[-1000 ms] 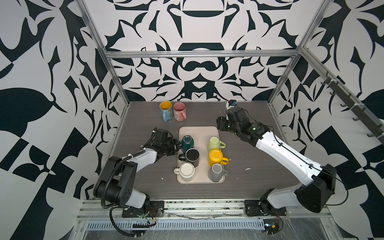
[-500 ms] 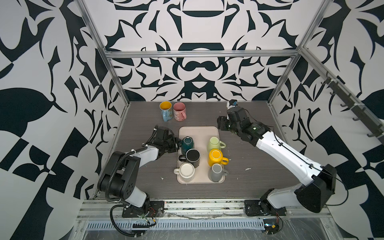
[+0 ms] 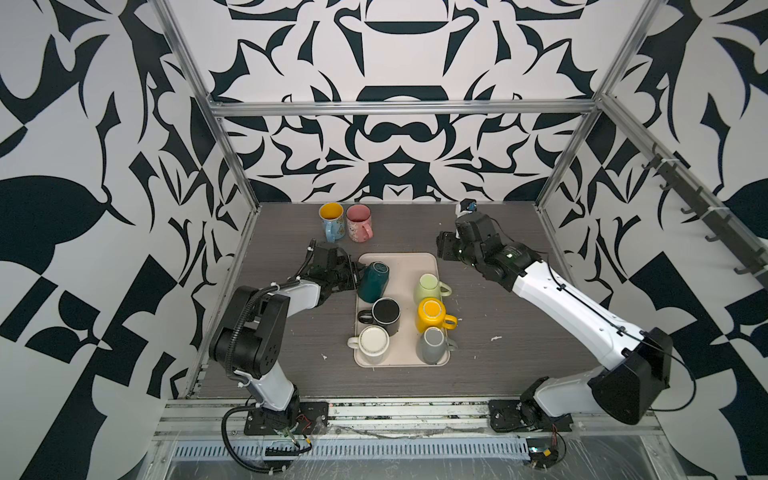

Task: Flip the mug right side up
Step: 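Grasp the dark green mug with the left gripper and lift it, then tilt the green mug toward the right gripper and grasp it with the right gripper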

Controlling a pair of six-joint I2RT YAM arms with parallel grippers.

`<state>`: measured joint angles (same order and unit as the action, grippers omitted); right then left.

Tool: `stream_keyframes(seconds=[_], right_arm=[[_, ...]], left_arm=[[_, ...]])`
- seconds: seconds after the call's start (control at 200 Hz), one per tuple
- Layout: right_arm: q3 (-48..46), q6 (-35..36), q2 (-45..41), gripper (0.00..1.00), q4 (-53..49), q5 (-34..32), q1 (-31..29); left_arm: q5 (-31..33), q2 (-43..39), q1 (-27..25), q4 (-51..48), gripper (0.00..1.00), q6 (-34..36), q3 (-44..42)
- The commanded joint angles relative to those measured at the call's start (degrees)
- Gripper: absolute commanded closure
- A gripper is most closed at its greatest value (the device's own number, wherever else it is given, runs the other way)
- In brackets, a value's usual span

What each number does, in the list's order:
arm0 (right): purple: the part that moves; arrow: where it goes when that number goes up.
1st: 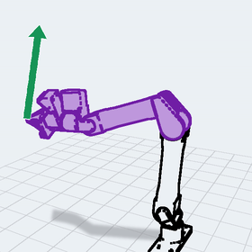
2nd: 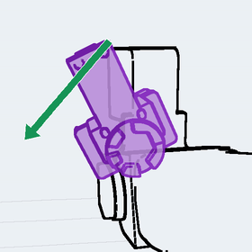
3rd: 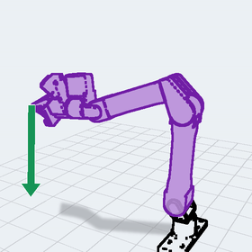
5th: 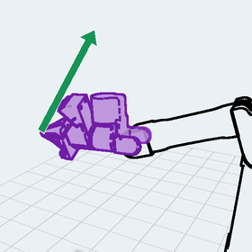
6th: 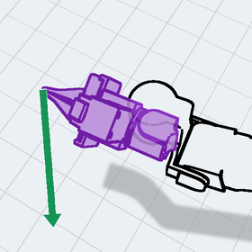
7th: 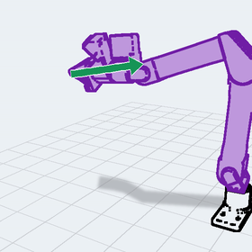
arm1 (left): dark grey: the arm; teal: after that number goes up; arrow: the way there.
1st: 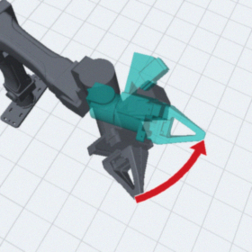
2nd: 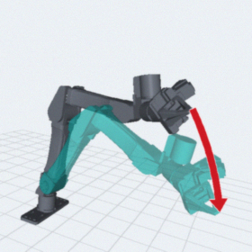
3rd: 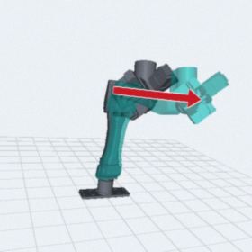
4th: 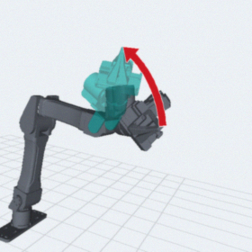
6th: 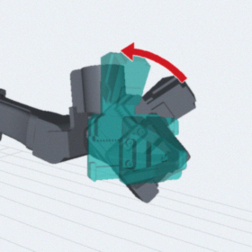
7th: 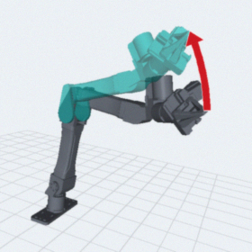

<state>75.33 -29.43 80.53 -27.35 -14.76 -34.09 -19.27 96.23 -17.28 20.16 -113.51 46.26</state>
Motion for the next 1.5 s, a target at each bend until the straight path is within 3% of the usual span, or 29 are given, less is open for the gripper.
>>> stream_keyframes(seconds=[0.0,0.35,0.535,0.725,0.885,1.07,1.27,1.495], right_arm=[[1.75,-0.19,-0.29,0.37,-0.41,-0.28,0.25],[1.31,-0.97,-1.15,0.38,-0.56,0.83,0.25],[1.08,-1.27,-1.26,0.39,-0.40,2.15,0.25],[0.96,-1.93,-1.40,0.41,-0.47,3.16,0.24],[2.02,-1.44,-1.19,0.41,0.08,7.90,0.13],[5.05,0.96,-1.03,0.41,-0.81,12.09,0.23],[12.44,5.51,0.58,0.40,-4.84,19.69,0.24],[20.21,9.37,2.54,0.39,-9.55,26.21,0.20]], left_arm=[[-5.46,0.49,0.56,6.98,1.00,5.64,4.36],[-10.87,-2.32,0.58,13.72,1.00,20.35,6.82],[-11.26,-7.50,0.01,5.89,1.00,35.24,8.47],[-10.05,-14.30,-2.95,4.69,1.00,50.89,7.09],[-4.67,-19.90,-7.12,-4.28,1.00,68.03,7.86],[5.73,-26.94,-14.05,-10.22,1.00,87.65,7.17],[18.99,-33.46,-22.27,-7.13,1.00,107.93,2.09],[26.24,-36.46,-26.55,-4.14,1.00,124.57,-0.45]])
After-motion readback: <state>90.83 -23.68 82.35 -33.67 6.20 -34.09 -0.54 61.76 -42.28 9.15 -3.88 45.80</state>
